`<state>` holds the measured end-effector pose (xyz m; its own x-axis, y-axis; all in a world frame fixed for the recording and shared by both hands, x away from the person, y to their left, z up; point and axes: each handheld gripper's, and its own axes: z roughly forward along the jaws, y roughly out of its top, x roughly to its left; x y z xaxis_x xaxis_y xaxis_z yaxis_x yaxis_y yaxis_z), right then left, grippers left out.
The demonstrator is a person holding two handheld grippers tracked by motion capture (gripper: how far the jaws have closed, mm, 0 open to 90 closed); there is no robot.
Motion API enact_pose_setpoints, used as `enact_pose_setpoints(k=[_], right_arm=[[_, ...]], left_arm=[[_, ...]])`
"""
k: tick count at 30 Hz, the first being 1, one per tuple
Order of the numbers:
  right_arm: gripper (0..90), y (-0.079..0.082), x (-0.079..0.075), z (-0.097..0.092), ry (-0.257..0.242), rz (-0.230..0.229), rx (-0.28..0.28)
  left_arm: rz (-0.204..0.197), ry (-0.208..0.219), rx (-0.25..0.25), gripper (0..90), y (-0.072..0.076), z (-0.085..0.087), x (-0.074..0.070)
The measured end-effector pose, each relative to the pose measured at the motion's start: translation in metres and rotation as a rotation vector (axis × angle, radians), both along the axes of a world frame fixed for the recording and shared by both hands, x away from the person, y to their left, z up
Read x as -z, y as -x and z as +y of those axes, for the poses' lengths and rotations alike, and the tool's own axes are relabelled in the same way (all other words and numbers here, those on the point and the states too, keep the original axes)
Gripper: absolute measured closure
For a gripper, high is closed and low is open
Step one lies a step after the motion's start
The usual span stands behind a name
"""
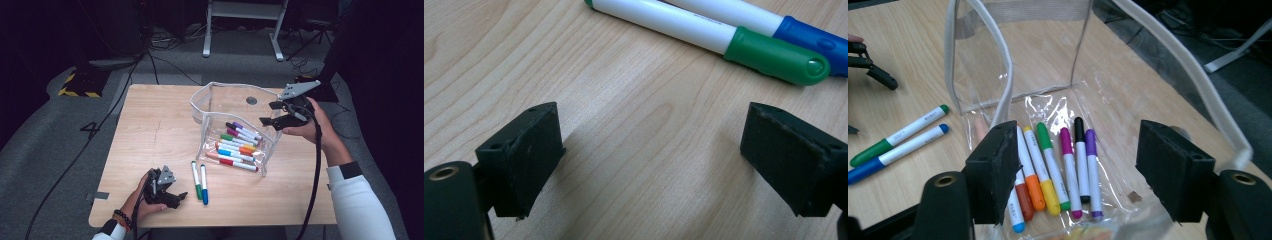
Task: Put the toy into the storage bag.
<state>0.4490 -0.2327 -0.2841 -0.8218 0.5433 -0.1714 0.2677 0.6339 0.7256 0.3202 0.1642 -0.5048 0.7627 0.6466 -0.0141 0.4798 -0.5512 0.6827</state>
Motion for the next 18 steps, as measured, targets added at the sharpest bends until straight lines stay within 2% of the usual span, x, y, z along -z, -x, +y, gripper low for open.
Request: enact_pose_setpoints(k=[6,10,14,18], right_arm=[[29.0,0.024,-0.007,-0.022,-0.046,-0.052,0.025],[26.8,0.043,-0.007,-0.038,-0.054,-0.101,0.06],[26.4,0.063,0.002,-0.058,-0.081,-0.123,0.086],[26.2,0.08,0.022,-0.078,-0.106,-0.117,0.118]], left_arm=[[0.0,0.0,-0.001,10.1,0.0,0.0,0.0],[-0.001,0.0,-0.004,10.2,0.0,0.0,0.0],[-0.001,-0.001,-0.004,10.2,0.0,0.0,0.0],[0.0,0.0,-0.004,10.2,0.0,0.0,0.0]])
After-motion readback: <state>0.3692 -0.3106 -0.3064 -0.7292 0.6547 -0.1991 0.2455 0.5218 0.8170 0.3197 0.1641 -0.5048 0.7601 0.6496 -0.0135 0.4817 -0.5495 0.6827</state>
